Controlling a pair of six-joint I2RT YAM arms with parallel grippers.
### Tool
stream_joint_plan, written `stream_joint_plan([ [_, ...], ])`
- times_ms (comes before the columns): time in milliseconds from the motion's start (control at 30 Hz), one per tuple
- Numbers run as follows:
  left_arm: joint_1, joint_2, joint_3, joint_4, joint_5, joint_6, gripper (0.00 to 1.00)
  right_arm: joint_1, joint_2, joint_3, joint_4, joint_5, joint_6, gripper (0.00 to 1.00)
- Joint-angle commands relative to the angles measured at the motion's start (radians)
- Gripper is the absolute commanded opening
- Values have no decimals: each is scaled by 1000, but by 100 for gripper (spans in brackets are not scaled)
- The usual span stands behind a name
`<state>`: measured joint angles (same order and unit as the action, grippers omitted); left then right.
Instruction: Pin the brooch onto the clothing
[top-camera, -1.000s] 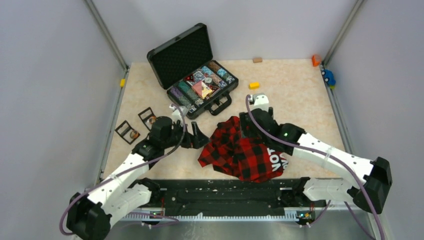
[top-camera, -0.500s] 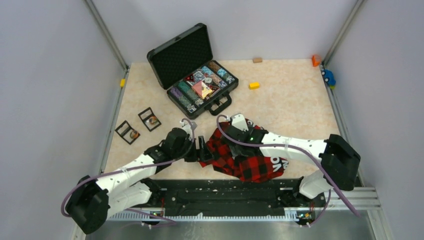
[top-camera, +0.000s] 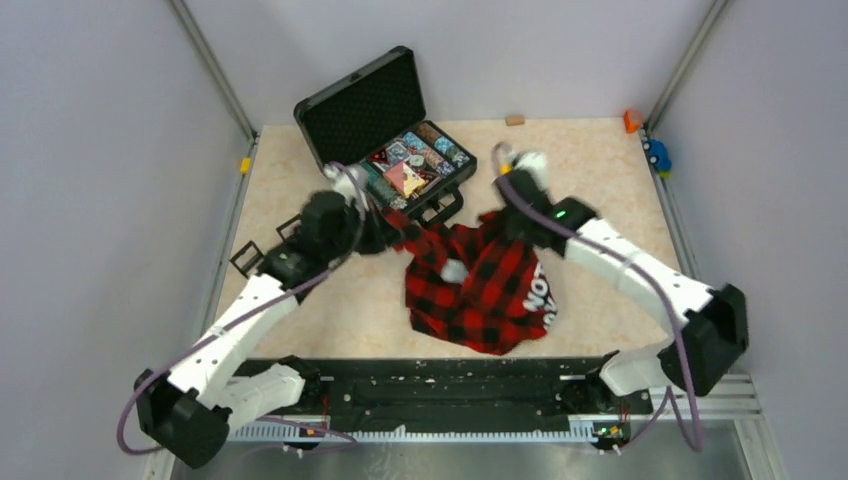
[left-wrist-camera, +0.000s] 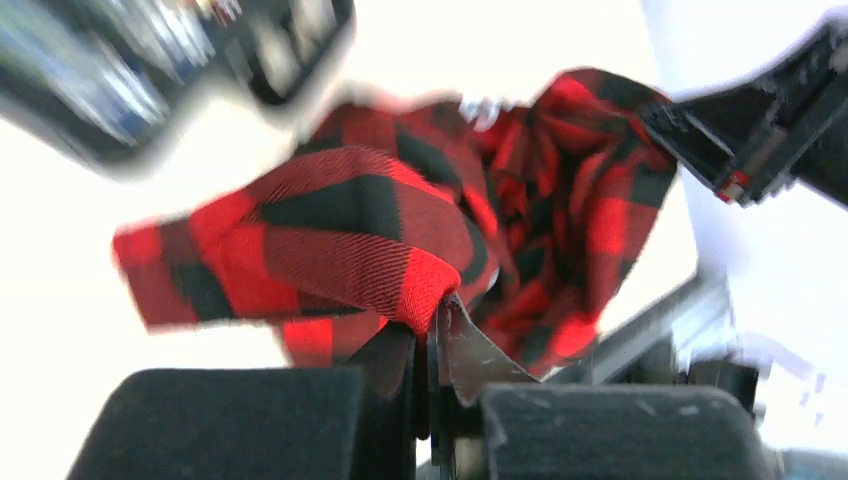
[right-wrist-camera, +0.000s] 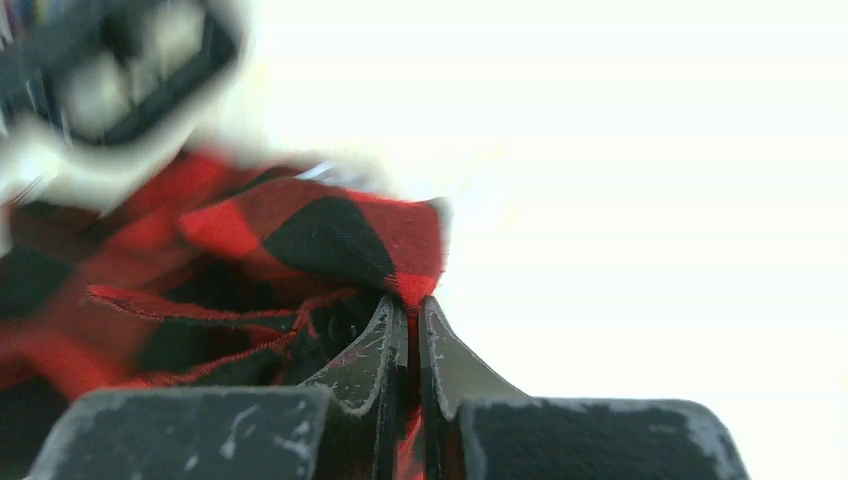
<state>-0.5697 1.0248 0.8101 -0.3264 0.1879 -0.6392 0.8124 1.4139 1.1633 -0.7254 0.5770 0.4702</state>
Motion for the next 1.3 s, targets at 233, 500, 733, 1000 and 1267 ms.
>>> stream_joint_plan([
  [233,455,43,705,-239,54,277,0,-540,-186,655,131,-122,-305,0],
  [500,476,17,739,-233,17,319,0,-539,-355,524,245,-53,-327,0],
  [733,476,-27,675,-226,82,346,0,-541,-443,349,293,6,-358,0],
  [1000,476,-31,673,-228,113,328,0,-540,-354,232,301,-127,-320,7],
  [1267,478,49,609,-280,-92,375,0,-530,-318,41,158,-433,-167,79],
])
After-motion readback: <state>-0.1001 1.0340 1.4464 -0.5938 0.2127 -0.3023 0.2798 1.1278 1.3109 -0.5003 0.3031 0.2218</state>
